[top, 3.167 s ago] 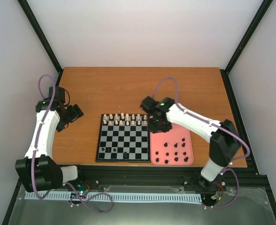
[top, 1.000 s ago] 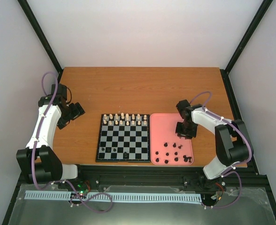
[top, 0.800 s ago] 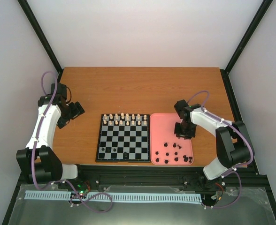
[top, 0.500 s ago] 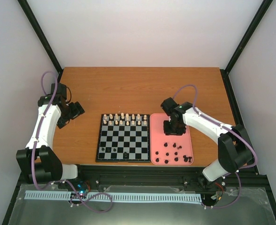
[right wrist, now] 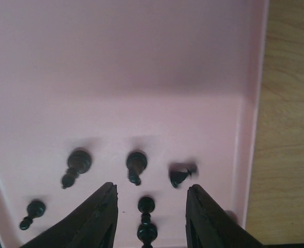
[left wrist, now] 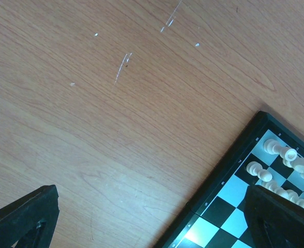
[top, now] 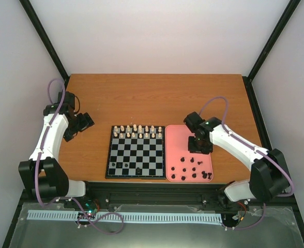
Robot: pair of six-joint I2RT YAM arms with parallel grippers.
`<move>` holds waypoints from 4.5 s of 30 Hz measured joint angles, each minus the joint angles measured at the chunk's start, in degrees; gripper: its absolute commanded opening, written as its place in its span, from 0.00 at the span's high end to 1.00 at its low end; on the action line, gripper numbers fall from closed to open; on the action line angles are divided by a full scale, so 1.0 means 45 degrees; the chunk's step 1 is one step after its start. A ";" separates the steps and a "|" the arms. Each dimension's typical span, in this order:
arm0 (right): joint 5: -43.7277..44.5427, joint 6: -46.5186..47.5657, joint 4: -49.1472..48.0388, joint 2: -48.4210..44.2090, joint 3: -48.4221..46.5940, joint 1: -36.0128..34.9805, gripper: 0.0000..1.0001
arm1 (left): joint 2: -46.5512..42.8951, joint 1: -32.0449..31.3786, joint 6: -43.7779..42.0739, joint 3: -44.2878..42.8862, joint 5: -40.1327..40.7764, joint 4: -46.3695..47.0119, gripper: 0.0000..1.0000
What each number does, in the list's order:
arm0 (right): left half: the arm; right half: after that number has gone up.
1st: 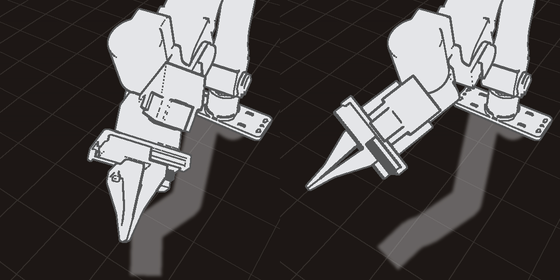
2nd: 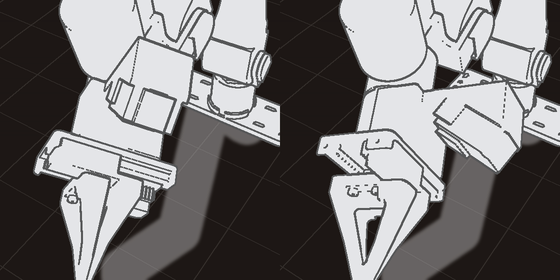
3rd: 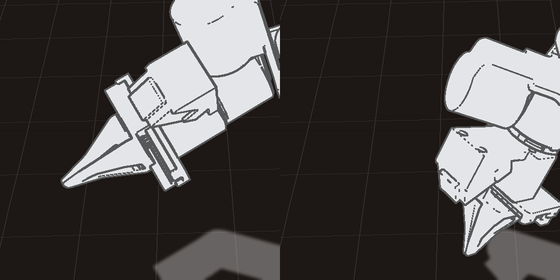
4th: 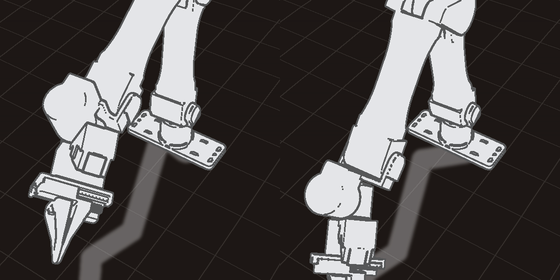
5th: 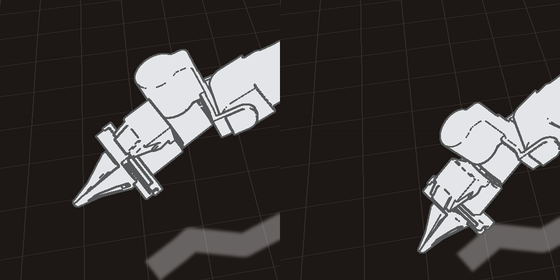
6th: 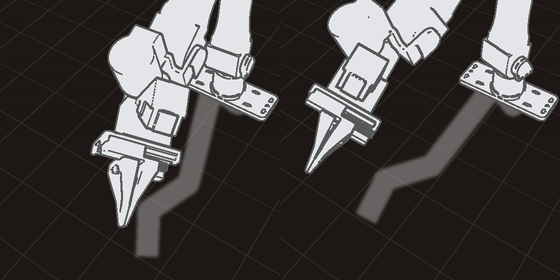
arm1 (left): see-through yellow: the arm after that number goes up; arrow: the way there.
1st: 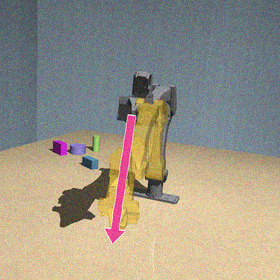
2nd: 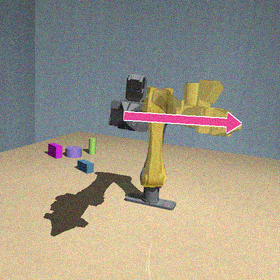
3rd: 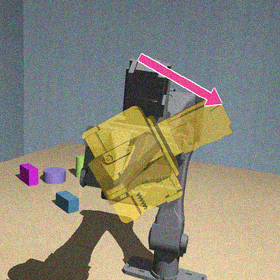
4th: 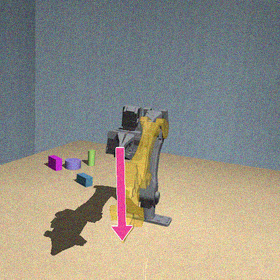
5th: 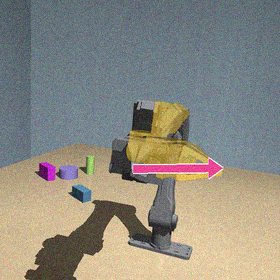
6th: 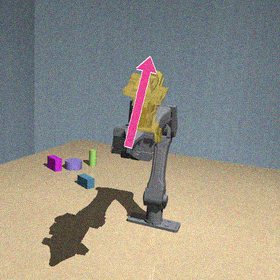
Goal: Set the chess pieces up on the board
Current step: Pick up the chess piece from the storage box.
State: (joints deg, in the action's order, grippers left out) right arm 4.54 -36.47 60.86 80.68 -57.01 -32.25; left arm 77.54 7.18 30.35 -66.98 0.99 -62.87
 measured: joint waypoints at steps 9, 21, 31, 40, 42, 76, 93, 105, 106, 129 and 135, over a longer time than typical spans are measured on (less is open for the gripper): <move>-0.0578 -0.0316 -0.0151 -0.0661 0.1715 0.0889 0.63 | 0.0024 -0.0087 0.0000 0.0000 -0.0024 0.0000 0.00; -0.1370 -0.0185 -0.1384 0.0117 0.2739 0.1331 0.63 | 0.0024 -0.0126 -0.0019 0.0000 -0.0029 -0.0005 0.00; -0.1433 -0.0087 -0.1967 0.0816 0.2880 0.1574 0.65 | 0.0019 -0.0126 -0.0029 0.0000 -0.0029 -0.0010 0.00; -0.1428 -0.0044 -0.2108 0.0996 0.2943 0.1758 0.67 | 0.0019 -0.0126 -0.0034 0.0000 -0.0034 -0.0005 0.00; -0.1428 -0.0039 -0.2108 0.1005 0.2943 0.1807 0.67 | 0.0019 -0.0131 -0.0029 0.0000 -0.0034 -0.0005 0.00; -0.1690 0.1239 -0.1001 0.0607 0.0005 0.1156 0.69 | 0.0238 -0.0185 -0.0034 -0.0272 -0.0005 -0.0015 0.00; -0.1962 0.1384 -0.1282 0.3118 -0.0806 -0.0772 0.66 | 0.0243 -0.0185 -0.0039 -0.0272 0.0253 -0.0019 0.00; -0.2113 0.1229 -0.1292 0.3395 -0.0801 -0.1331 0.66 | 0.0593 -0.0185 -0.0044 -0.0272 0.0253 -0.0015 0.00; -0.2113 0.1190 -0.1287 0.3395 -0.0801 -0.1389 0.66 | 0.0593 -0.0185 -0.0044 -0.0277 0.0257 -0.0015 0.00; -0.1909 0.0646 -0.1122 0.3458 -0.0408 -0.1447 0.75 | 0.0593 -0.0185 -0.0087 -0.0272 0.0194 -0.0010 0.00; -0.2035 0.0617 -0.1146 0.3458 -0.0291 -0.1447 0.79 | 0.0539 -0.0185 -0.0092 -0.0267 0.0194 -0.0010 0.00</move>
State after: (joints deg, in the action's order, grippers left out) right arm -4.62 -33.69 55.70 96.25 -58.33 -38.76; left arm 79.96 6.35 29.93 -68.18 1.87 -62.92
